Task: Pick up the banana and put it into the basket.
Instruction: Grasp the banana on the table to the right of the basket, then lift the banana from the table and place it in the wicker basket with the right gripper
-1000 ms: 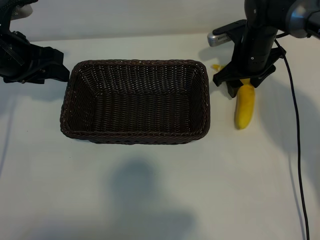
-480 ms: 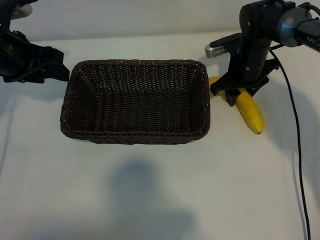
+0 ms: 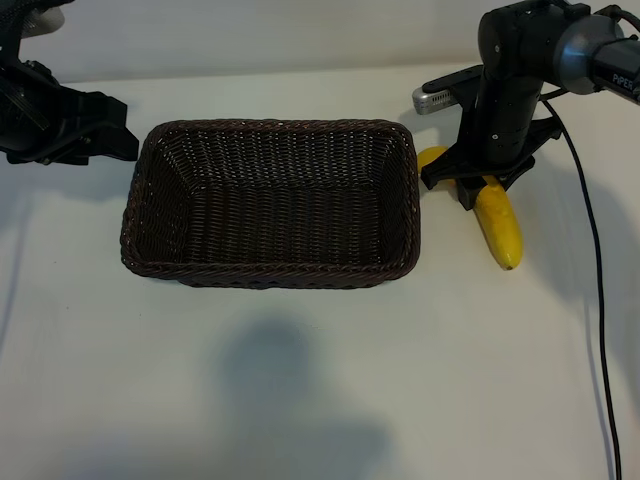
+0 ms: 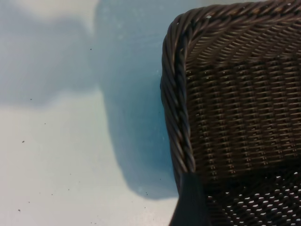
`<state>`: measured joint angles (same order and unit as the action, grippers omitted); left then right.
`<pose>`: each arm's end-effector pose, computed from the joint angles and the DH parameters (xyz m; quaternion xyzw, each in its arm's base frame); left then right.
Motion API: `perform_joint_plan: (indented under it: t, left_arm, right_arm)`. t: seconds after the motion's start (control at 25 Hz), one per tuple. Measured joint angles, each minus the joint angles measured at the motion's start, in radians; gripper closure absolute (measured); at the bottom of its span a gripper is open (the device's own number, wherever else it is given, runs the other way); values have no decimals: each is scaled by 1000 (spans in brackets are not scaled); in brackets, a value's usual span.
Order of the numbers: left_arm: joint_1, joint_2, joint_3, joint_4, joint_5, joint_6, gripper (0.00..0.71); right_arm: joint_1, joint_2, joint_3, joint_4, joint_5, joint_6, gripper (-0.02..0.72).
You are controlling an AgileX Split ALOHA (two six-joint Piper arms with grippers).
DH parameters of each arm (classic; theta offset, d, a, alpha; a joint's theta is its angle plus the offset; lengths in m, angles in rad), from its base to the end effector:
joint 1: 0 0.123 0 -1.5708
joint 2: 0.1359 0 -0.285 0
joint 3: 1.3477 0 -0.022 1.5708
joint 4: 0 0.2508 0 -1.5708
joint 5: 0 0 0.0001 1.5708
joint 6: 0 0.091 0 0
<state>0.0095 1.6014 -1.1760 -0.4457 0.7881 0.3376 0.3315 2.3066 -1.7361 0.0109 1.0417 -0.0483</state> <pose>0.3325 -0.0247 0.2654 0.0395 0.9577 -0.1473 0.2441 0.4295 0.1487 0.1184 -0.1861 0.9822 0.0079 0.0220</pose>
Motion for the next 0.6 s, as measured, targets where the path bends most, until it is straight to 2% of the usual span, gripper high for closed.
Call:
perform_joint_plan:
  t: [0.28, 0.6]
  left_arm:
    - [0, 0, 0, 0, 0, 0, 118]
    - [0, 0, 0, 0, 0, 0, 118]
  right_arm:
    - [0, -52, -17, -37, 14, 14, 292]
    - [0, -153, -67, -72, 90, 30, 292]
